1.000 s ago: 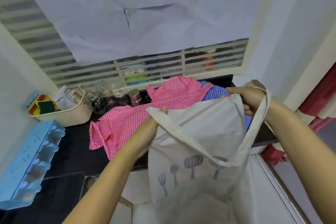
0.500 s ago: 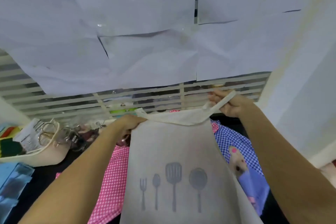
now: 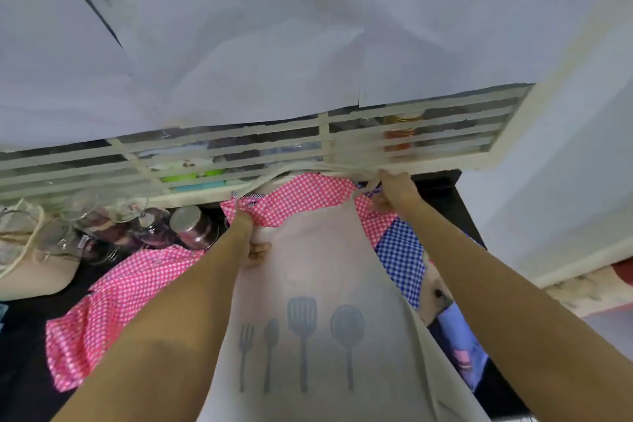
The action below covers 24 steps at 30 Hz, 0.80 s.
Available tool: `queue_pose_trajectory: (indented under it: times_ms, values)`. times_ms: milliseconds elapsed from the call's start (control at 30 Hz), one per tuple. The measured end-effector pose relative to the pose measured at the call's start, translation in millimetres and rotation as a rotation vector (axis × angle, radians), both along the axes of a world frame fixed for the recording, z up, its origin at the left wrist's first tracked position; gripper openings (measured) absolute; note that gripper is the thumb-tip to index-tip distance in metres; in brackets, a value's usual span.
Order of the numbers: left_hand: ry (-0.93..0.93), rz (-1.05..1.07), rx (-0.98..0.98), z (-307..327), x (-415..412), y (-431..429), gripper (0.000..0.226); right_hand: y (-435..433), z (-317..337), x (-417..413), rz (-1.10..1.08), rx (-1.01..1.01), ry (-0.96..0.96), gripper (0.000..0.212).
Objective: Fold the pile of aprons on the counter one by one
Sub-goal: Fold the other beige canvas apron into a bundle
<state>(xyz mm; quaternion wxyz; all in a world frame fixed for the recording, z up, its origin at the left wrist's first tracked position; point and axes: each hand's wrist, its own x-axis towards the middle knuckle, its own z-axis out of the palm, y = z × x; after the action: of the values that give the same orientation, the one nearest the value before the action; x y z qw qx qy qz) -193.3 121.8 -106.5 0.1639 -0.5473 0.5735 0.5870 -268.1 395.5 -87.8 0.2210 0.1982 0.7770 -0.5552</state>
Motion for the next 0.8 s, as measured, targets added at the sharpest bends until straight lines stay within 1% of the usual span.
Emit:
queue_pose_trajectory:
  times_ms: [33, 67, 133, 167, 200, 233, 267, 300, 333, 367, 400, 433, 500, 533, 567, 600, 633, 733, 767, 800]
  values:
    - [-0.014, -0.001, 0.000, -6.8, 2.0, -0.1, 0.081, -0.6, 11.0, 24.5, 0.094, 0.120, -0.009, 0.051]
    - [-0.019, -0.018, -0.011, -16.5, 4.4, 5.4, 0.079, 3.4, 5.4, 42.8, 0.247, 0.245, -0.025, 0.044]
    - [0.048, -0.042, -0.058, -29.0, 7.6, 11.9, 0.076, 8.2, 19.0, 93.7, 0.590, 0.444, -0.148, 0.044]
    - [0.093, -0.061, -0.079, -37.6, 7.3, 12.3, 0.076, 16.0, 11.9, 113.2, 0.695, 0.551, -0.234, 0.043]
    - [0.155, -0.086, -0.131, -38.1, 9.8, 14.5, 0.076, 24.5, 8.8, 130.3, 0.786, 0.677, -0.261, 0.040]
    - [0.243, -0.110, -0.194, -43.5, 13.0, 15.0, 0.073, 32.6, -6.1, 140.8, 0.810, 0.757, -0.311, 0.035]
    - [0.338, -0.147, -0.250, -44.8, 19.1, 17.4, 0.070, 39.8, -14.2, 147.6, 0.761, 0.799, -0.306, 0.037]
    - [0.415, -0.222, -0.285, -45.1, 30.8, 22.0, 0.075, 46.2, -22.5, 151.7, 0.717, 0.825, -0.316, 0.048]
    - [0.466, -0.313, -0.287, -43.8, 44.3, 28.7, 0.091, 49.6, -18.7, 153.2, 0.717, 0.850, -0.307, 0.056]
    - [0.503, -0.413, -0.267, -48.8, 59.5, 35.1, 0.104, 53.2, -18.9, 155.1, 0.762, 0.884, -0.307, 0.058]
    - [0.522, -0.536, -0.270, -54.2, 72.1, 38.4, 0.113, 56.5, -15.0, 154.5, 0.851, 0.913, -0.309, 0.056]
    - [0.512, -0.691, -0.291, -59.3, 84.9, 40.6, 0.119, 62.0, -12.3, 151.8, 0.937, 0.901, -0.330, 0.052]
    - [0.441, -0.976, -0.458, -74.8, 100.6, 38.3, 0.121, 70.8, -3.8, 140.4, 1.066, 0.835, -0.459, 0.051]
    - [0.407, -1.024, -0.507, -75.5, 102.6, 37.9, 0.121, 74.5, 0.1, 133.6, 1.096, 0.826, -0.489, 0.052]
    - [0.407, -1.024, -0.542, -78.1, 102.8, 36.1, 0.121, 76.3, 1.3, 128.1, 1.094, 0.872, -0.442, 0.049]
    - [0.395, -1.024, -0.573, -81.4, 100.0, 34.4, 0.121, 75.8, 3.5, 122.8, 1.093, 0.950, -0.341, 0.043]
    - [0.369, -1.013, -0.609, -80.5, 96.8, 35.3, 0.120, 77.1, 4.7, 119.7, 1.018, 1.024, -0.251, 0.038]
    - [0.249, -0.990, -0.728, -81.6, 86.9, 36.6, 0.115, 82.3, 6.6, 121.5, 0.689, 1.208, -0.056, 0.037]
    - [0.226, -0.991, -0.754, -81.7, 85.1, 37.1, 0.113, 84.4, 4.5, 122.9, 0.595, 1.241, 0.028, 0.037]
    - [0.214, -0.995, -0.764, -81.3, 84.2, 37.4, 0.113, 83.0, 2.4, 126.0, 0.521, 1.230, 0.124, 0.037]
